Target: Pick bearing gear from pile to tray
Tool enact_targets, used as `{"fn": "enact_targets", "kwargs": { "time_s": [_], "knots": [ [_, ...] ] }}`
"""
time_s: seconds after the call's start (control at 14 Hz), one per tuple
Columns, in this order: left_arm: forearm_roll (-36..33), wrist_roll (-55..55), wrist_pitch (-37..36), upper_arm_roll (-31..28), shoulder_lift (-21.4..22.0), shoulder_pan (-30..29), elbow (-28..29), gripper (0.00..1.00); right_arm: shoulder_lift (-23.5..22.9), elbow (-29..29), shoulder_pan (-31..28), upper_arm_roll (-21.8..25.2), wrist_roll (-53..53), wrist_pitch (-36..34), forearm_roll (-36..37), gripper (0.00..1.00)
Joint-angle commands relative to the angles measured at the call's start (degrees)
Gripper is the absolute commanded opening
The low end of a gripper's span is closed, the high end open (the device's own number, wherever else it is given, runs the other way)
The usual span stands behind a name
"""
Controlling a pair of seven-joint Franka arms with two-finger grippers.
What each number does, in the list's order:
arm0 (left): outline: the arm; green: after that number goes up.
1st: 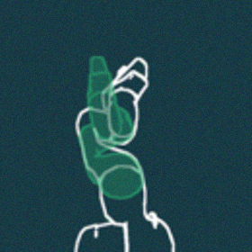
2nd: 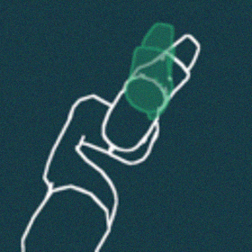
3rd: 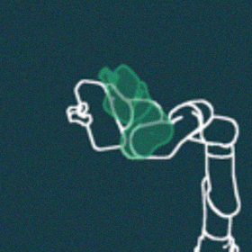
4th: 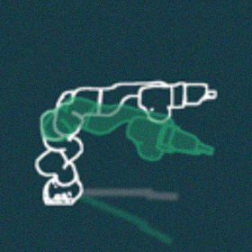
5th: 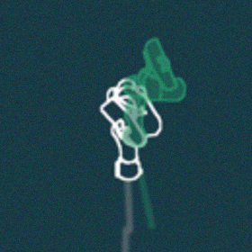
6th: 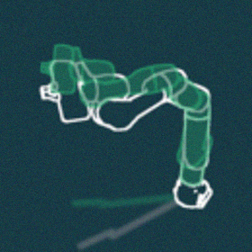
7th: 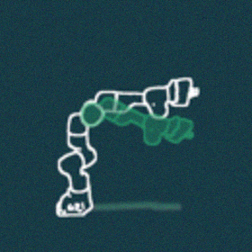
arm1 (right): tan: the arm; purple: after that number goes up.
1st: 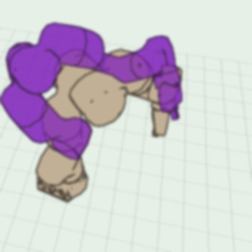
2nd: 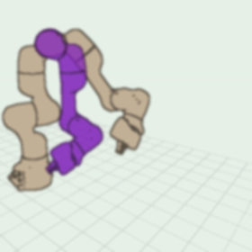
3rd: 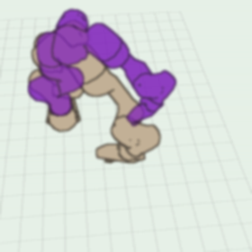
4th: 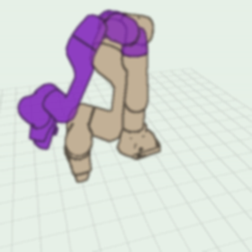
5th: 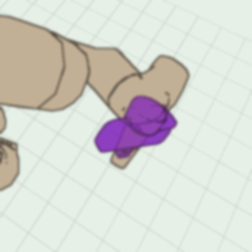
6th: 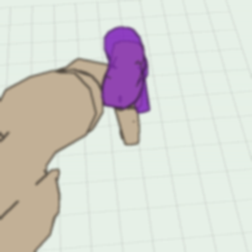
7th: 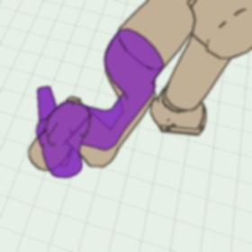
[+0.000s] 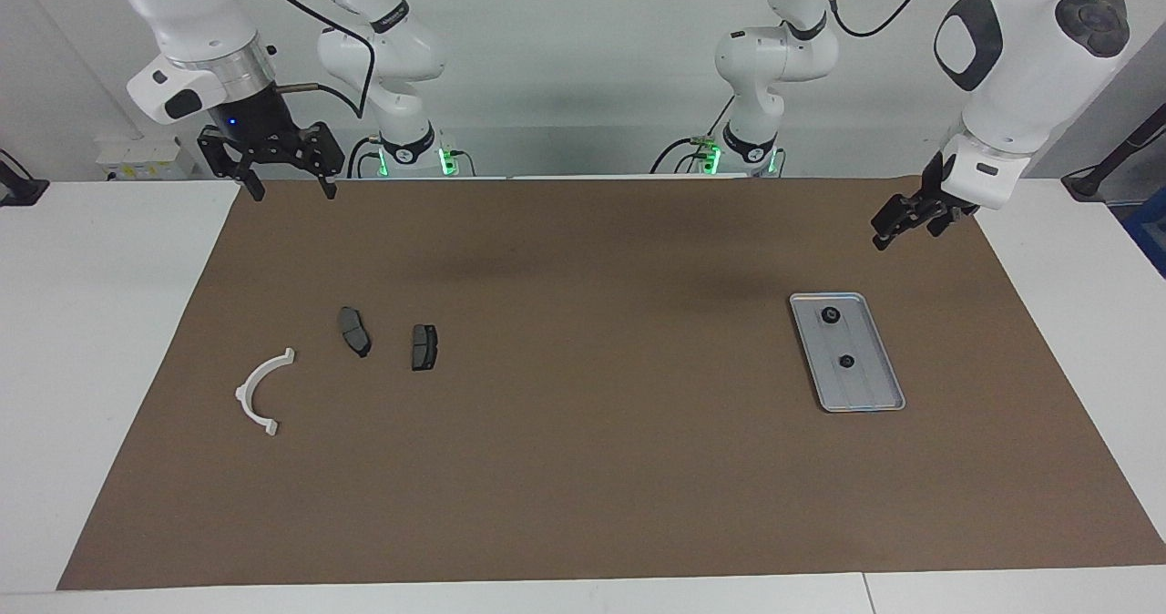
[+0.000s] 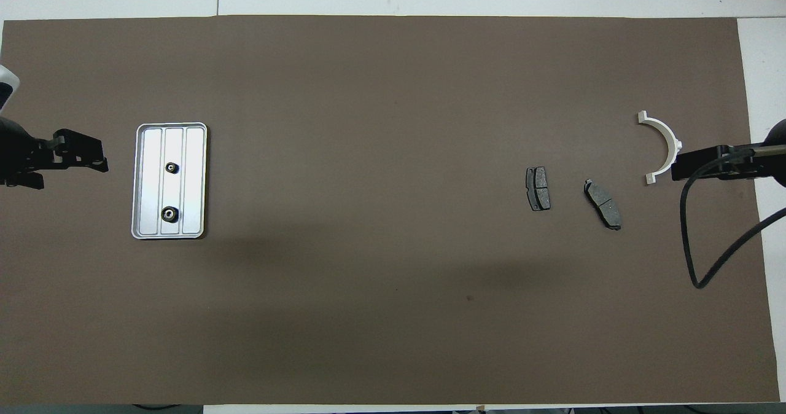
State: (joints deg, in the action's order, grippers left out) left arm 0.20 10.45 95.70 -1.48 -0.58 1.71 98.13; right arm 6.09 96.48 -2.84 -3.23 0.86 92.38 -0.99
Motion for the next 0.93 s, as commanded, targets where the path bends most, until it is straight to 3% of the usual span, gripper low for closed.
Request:
{"fn": "enact_targets", "kwargs": {
  "time_s": [0.0,0.86],
  "knots": [
    [0.7,-1.0,0.0,0.3,-0.1,-0.7,-0.3,1.0,0.8,0.6,-0.3,0.1,-0.9,-0.1,-0.9,1.0],
    [-0.8,-1.3,-3.3,0.4,0.6,-0.6,-1.5,1.0,0.8,0.6,-0.4,0.1,-0.9,-0.2,-0.8,1.0]
  ]
}}
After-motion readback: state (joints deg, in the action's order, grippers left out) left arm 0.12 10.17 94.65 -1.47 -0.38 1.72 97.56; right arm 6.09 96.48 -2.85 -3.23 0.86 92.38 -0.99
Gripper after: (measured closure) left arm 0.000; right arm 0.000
